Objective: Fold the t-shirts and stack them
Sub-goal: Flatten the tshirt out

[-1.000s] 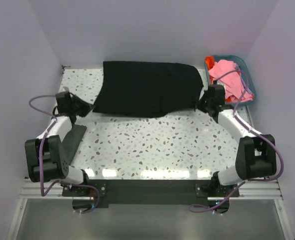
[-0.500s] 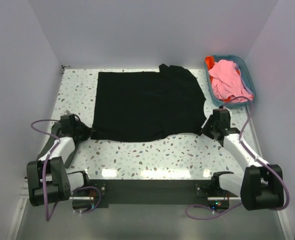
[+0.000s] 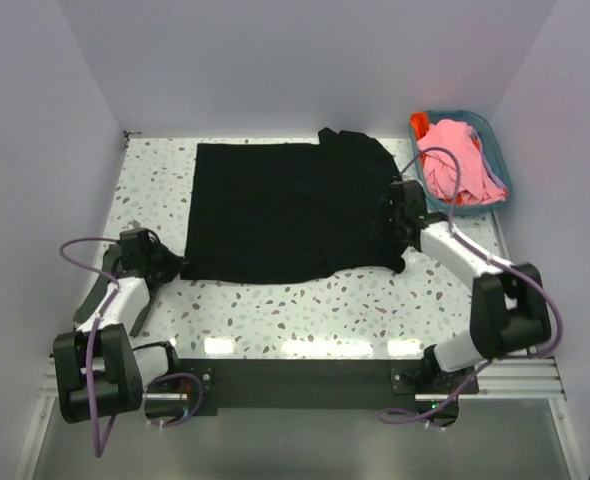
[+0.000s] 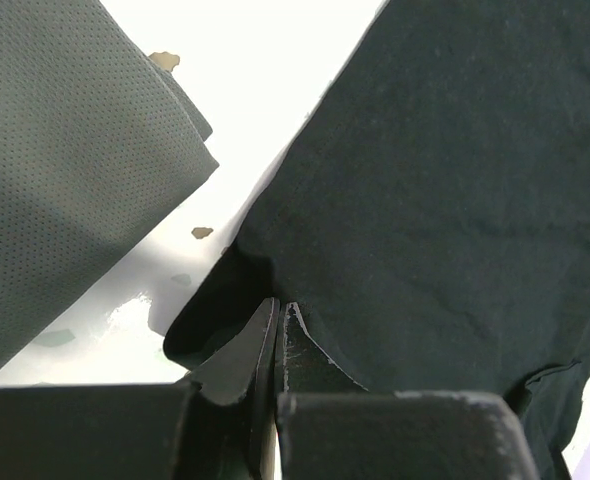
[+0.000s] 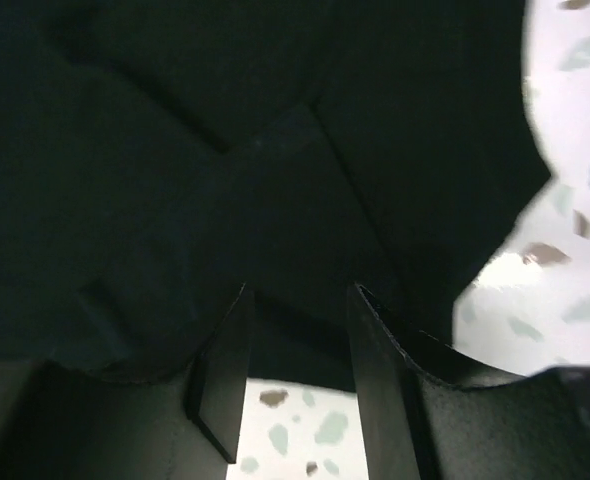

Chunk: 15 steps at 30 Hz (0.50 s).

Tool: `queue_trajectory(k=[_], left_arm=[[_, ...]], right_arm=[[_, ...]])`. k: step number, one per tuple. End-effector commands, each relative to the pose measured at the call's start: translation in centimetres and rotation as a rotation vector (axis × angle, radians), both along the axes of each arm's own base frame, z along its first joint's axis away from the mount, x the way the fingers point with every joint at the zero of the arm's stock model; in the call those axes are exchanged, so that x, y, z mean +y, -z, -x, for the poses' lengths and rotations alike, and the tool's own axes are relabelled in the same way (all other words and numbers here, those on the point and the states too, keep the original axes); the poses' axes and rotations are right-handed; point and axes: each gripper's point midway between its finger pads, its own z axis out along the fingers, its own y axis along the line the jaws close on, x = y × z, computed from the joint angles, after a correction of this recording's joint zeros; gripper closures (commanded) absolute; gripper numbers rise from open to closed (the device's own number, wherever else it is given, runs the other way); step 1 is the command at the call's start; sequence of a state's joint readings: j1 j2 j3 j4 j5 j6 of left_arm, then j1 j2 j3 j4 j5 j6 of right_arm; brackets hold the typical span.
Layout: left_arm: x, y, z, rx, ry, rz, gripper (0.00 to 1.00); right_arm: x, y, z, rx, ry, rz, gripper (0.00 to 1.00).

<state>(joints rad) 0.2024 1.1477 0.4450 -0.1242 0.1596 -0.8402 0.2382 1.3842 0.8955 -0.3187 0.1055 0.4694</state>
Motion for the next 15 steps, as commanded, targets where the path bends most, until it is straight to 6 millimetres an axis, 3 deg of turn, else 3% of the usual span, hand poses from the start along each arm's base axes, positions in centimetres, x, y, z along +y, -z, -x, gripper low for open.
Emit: queue_trajectory(k=[1,2,5,15], left_arm=[[0.3,-0.5,0.1,-0.016,0.020,-0.034,1.00],[0.3,-0.5,0.1,-0.016,0.025,-0.039,1.00],[0.4,-0.6,0.3,-0.011,0.025,-0.044,1.00],[1.9,-0.5,2.2,0.058,-0.074,-0.100,1.00]], right_arm=[[1.1,1.6,-3.2,0.007,-0.034,0.057,0.55],[1.2,3.3,-3.5,0.051,-0.027,0.072,0.55],[1.2,4.3,-5.0,0.052,-0.005,0.092,0.55],[1.4,5.0,-6.2,0.048,0.001,0.129,0.54]])
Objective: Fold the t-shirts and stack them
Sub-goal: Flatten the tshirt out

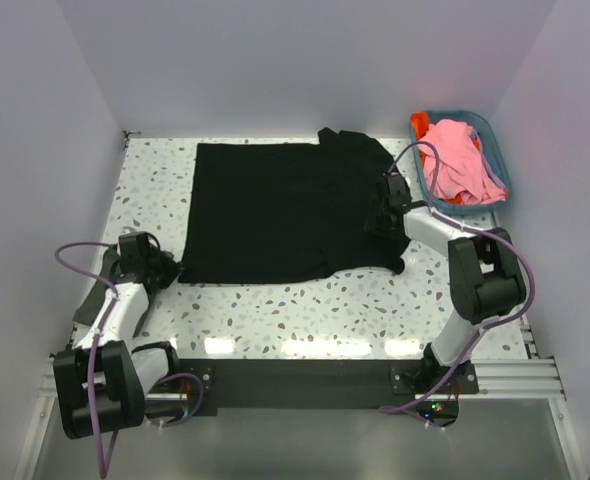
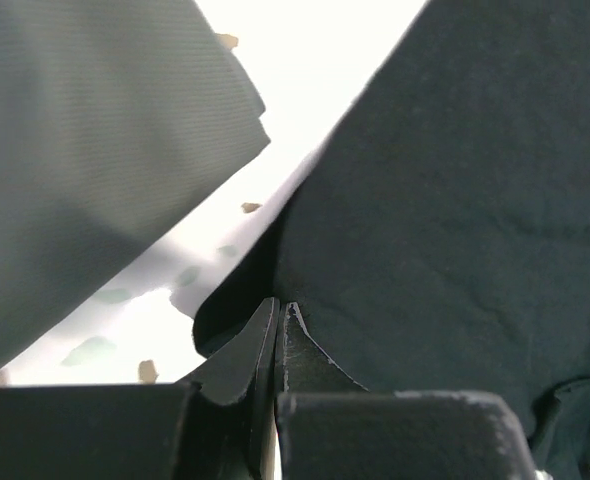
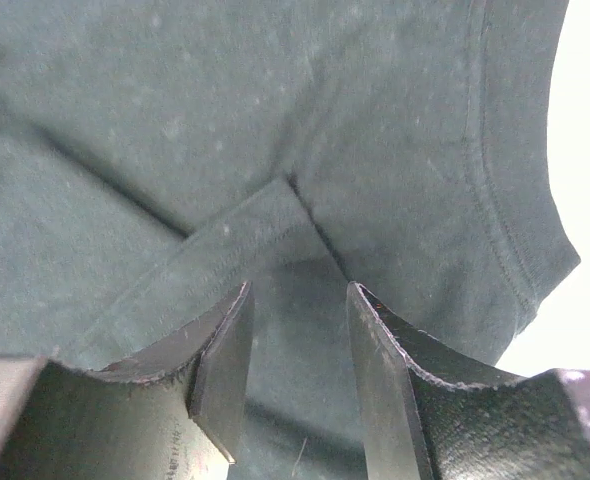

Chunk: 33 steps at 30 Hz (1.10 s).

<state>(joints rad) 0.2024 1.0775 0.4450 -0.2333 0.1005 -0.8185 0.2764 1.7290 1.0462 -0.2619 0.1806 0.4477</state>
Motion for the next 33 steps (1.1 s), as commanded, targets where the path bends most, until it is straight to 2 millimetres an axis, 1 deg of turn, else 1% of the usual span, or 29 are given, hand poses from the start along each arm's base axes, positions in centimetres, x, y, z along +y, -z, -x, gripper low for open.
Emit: queue_trajectory(k=[1,3,4,9,11,16,17,18,20,21,23,24,26,27,29,30,32,33], left_arm=[[1.5,-0.6,0.7,0.015,-0.069,-0.065,1.00],[1.7,-1.1,0.7,0.007,-0.071,-0.071,1.00],[2.1,-1.1,0.9,0.013,-0.085,-0.089,1.00],[2.0,-1.2,0.7,0.015,-0.076,-0.091,1.00],[2.0,-1.2,0.7,0.018,-0.073,-0.091,1.00],[2.1,-1.3,0.6,0.016,-0.069,-0.099,1.00],[2.1,-1.3,0.6,0.016,-0.068,-0.099,1.00],[2.1,-1.4,0.6,0.015,-0.069,-0.099,1.00],[2.1,-1.5,0.5,0.013,-0.066,-0.100,1.00],[2.1,-1.4,0.6,0.017,-0.063,-0.103,1.00],[2.1,-1.7,0.5,0.011,-0.061,-0.106,1.00],[2.2,-1.7,0.5,0.013,-0.062,-0.107,1.00],[2.2,-1.8,0.5,0.013,-0.061,-0.109,1.00],[2.2,-1.9,0.5,0.008,-0.059,-0.110,1.00],[2.2,-2.0,0.5,0.010,-0.060,-0.112,1.00],[2.2,-2.0,0.5,0.009,-0.058,-0.114,1.00],[2.2,-2.0,0.6,0.011,-0.057,-0.115,1.00],[2.2,-2.0,0.7,0.011,-0.057,-0.117,1.00]], right_arm=[[0.5,-1.1,-1.9,-0.068,-0.001,0.028,0.54],[0.4,-1.0,-1.9,-0.070,0.001,0.039,0.54],[0.4,-0.9,-1.9,-0.069,0.000,0.040,0.54],[0.9,-0.1,-2.3,-0.052,-0.009,0.031,0.54],[1.3,0.5,-2.2,-0.040,-0.018,0.029,0.54],[1.6,1.1,-1.8,-0.031,-0.019,0.035,0.55],[1.8,0.8,-1.7,-0.040,-0.016,0.029,0.60],[1.5,1.0,-1.4,-0.034,-0.008,0.032,0.64],[1.3,0.7,-1.1,-0.042,0.006,0.034,0.72],[1.1,0.3,-0.7,-0.051,0.012,0.032,0.79],[0.6,0.1,-0.1,-0.058,0.031,0.036,0.85],[0.5,-0.7,0.1,-0.074,0.035,0.033,0.90],[0.2,-1.2,0.7,-0.080,0.044,0.035,0.96],[0.2,-2.2,0.7,-0.103,0.046,0.025,1.00],[0.0,-2.8,1.1,-0.116,0.046,0.021,1.00],[-0.1,-3.8,1.4,-0.134,0.048,0.015,1.00],[-0.2,-4.4,1.8,-0.143,0.050,0.012,1.00],[-0.3,-5.2,1.9,-0.162,0.050,0.008,1.00]])
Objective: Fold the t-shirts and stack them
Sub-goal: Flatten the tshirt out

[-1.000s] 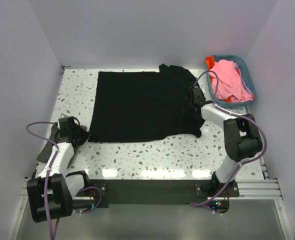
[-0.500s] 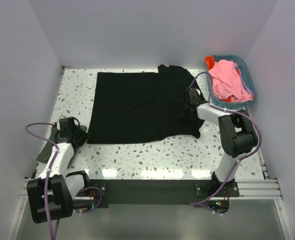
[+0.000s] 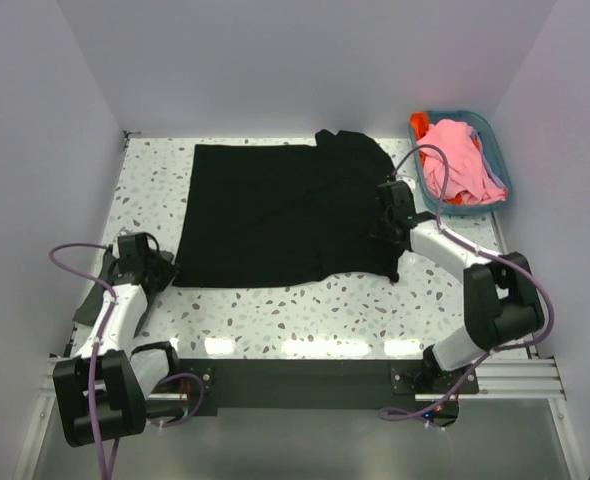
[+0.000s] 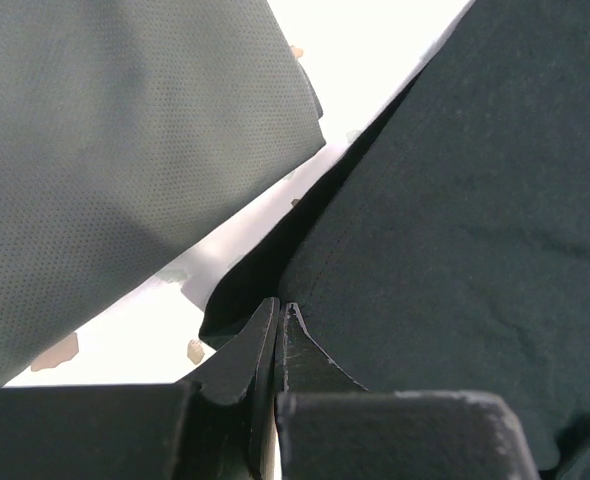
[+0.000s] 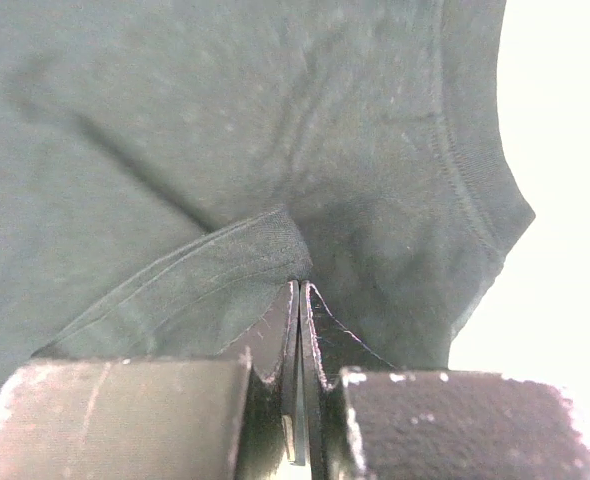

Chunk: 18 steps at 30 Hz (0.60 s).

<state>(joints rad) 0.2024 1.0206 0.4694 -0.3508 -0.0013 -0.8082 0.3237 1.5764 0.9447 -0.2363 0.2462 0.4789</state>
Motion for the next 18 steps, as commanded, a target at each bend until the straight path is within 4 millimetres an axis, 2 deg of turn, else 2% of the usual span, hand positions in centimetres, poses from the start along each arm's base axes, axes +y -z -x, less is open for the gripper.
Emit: queue_trajectory(k=[1,6,11,14,18], left_arm=[[0.8,-1.7,-0.8,-0.041,0.002,-0.044,1.00],[0.8,-2.1,-0.7,-0.046,0.005,-0.056,1.00],[1.1,-3.0,-0.8,-0.061,0.010,-0.074,1.00],[1.0,-3.6,-1.4,-0.077,0.023,-0.071,1.00],[0.4,-5.0,-2.8,-0.113,0.069,-0.049,1.00]], right_arm=[[-0.6,-3.0,0.1,-0.076,0.033,0.000,1.00],[-1.2,-5.3,1.3,-0.117,0.036,-0.010,1.00],[-1.8,-9.4,2.9,-0.211,0.028,-0.029,1.00],[-2.0,-11.9,3.0,-0.272,0.017,-0.033,1.00],[-2.0,-13.8,2.8,-0.317,-0.007,-0.022,1.00]])
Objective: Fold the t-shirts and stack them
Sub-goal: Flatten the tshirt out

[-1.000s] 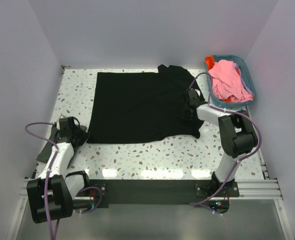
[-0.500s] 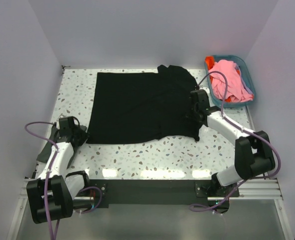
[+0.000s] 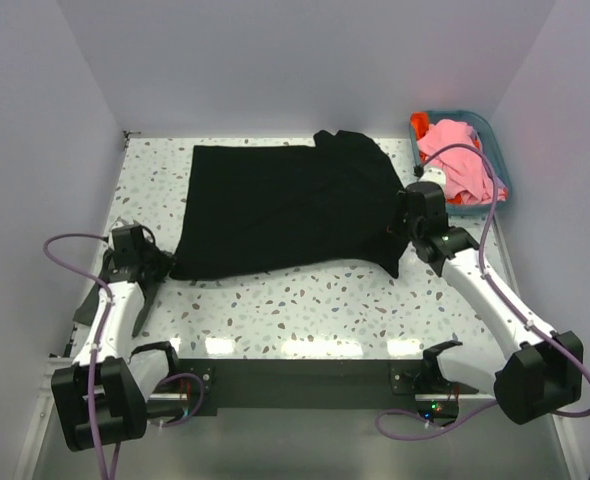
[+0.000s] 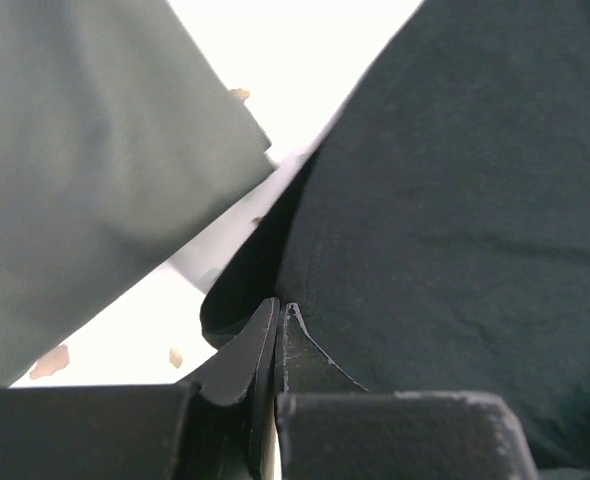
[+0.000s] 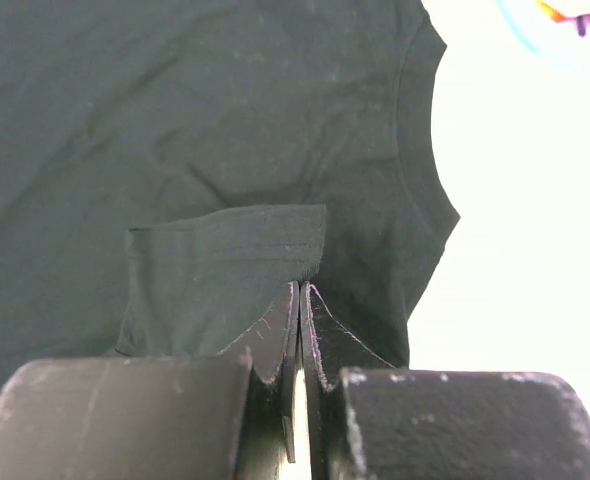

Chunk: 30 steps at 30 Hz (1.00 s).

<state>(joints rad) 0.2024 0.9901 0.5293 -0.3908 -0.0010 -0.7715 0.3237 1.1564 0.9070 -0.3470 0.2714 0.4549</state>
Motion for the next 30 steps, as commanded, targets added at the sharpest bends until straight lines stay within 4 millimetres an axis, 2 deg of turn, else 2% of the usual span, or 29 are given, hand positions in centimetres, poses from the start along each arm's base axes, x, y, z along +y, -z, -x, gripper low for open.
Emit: queue_trajectory(k=[1,7,15,17,18,20,21,23,24,25,26,28,30], left_arm=[[0.0,-2.9,-2.3,-0.075,0.049,-0.013,1.00],[-0.3,-4.7,-5.5,-0.124,0.095,0.011,1.00],[-0.8,-4.6,-9.3,-0.119,0.127,0.067,1.00],[-0.9,-4.0,-10.0,-0.097,0.129,0.071,1.00],[-0.9,-4.5,-10.7,-0.110,0.135,0.065,1.00],[-1.0,-4.1,-11.5,-0.094,0.140,0.063,1.00],[-1.0,-4.7,-12.2,-0.106,0.144,0.056,1.00],[-1.4,-4.2,-13.0,-0.087,0.157,0.056,1.00],[-1.5,-4.8,-13.8,-0.098,0.162,0.051,1.00],[-1.8,-3.9,-14.0,-0.068,0.171,0.054,1.00],[-1.7,-4.4,-14.8,-0.077,0.166,0.042,1.00],[-2.0,-3.7,-15.2,-0.050,0.172,0.040,1.00],[-2.0,-3.9,-16.0,-0.058,0.171,0.030,1.00]], right_arm=[[-0.3,-3.0,-0.7,-0.067,-0.007,0.031,1.00],[0.2,-4.8,-2.1,-0.107,-0.033,0.048,1.00],[0.5,-5.7,-4.3,-0.133,-0.038,0.078,1.00],[0.6,-5.7,-4.9,-0.139,-0.038,0.080,1.00],[0.7,-5.7,-5.1,-0.142,-0.040,0.079,1.00],[0.9,-5.6,-5.5,-0.145,-0.039,0.080,1.00],[1.0,-5.6,-5.8,-0.146,-0.040,0.082,1.00],[1.0,-5.3,-6.3,-0.144,-0.037,0.086,1.00],[1.1,-5.2,-6.5,-0.144,-0.039,0.089,1.00],[1.2,-5.3,-6.7,-0.148,-0.042,0.087,1.00],[1.2,-5.1,-7.0,-0.145,-0.041,0.090,1.00],[1.3,-5.1,-7.3,-0.148,-0.040,0.091,1.00],[1.3,-4.8,-7.7,-0.143,-0.036,0.097,1.00]])
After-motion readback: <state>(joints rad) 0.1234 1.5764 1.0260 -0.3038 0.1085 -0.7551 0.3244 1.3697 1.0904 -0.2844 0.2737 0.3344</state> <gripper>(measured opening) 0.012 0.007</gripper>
